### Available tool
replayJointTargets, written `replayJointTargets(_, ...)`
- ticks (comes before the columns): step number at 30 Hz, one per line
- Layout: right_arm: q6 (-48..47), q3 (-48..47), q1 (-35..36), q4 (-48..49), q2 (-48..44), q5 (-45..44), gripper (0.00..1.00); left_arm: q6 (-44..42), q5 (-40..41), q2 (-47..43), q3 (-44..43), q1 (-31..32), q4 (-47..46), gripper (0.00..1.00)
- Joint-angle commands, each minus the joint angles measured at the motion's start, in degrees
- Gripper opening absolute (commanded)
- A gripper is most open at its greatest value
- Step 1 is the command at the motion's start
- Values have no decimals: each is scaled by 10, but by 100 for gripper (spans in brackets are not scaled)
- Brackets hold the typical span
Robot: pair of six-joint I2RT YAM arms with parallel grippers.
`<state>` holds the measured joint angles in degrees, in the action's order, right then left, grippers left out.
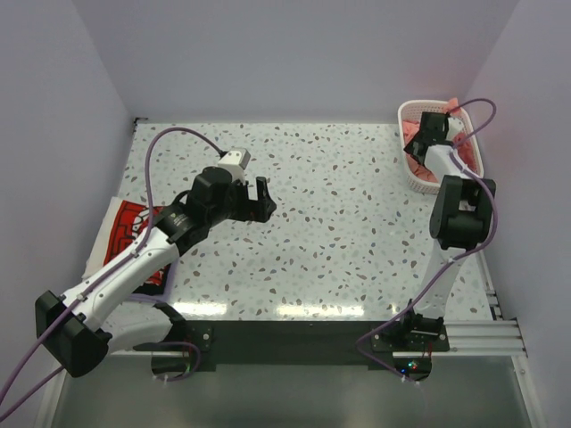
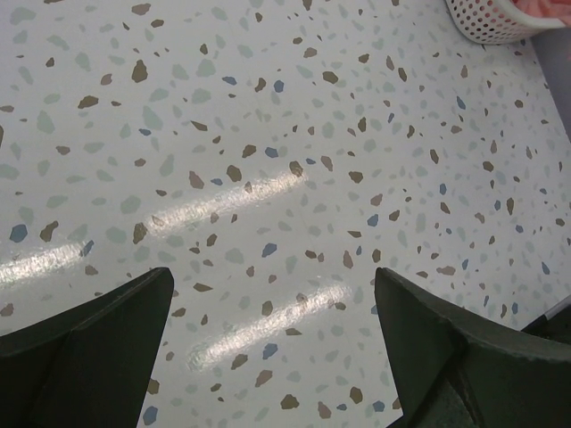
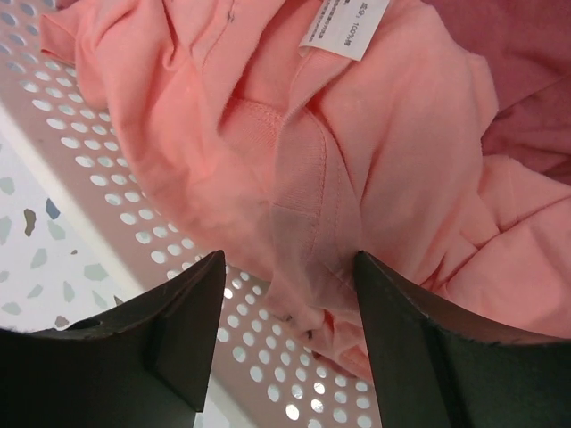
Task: Fold and stack the t-shirts
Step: Grab the tshirt from the pile
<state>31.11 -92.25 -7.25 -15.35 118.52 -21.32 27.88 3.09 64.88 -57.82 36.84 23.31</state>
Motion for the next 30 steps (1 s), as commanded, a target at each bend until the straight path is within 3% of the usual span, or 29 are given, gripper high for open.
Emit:
replayJointTargets(1,11,-18,-3,30,0,-29,63,-3,-14,-4,-1,2,-8,100)
replayJointTargets(3,6,-17,-3,28,3,-35,61,-3,-15,-3,-1,1,-9,100)
replayJointTargets(9,10,7,-8,39,-7,-38,35,-1,-14,1,0,-5,-10,100)
replayJointTargets(10,9,5,-12,30,-13,-29,16,-2,-14,2,1,-5,-9,100)
replayJointTargets(11,9,5,-12,30,-13,-28,16,-2,-14,2,1,-5,-10,100)
replayJointTargets(13,11,0,-14,21,-23,-22,0,-1,-14,3,2,-5,-10,100)
replayJointTargets(30,54,119,-9,65,-282,30,0,-2,-3,0,1,-5,-7,100)
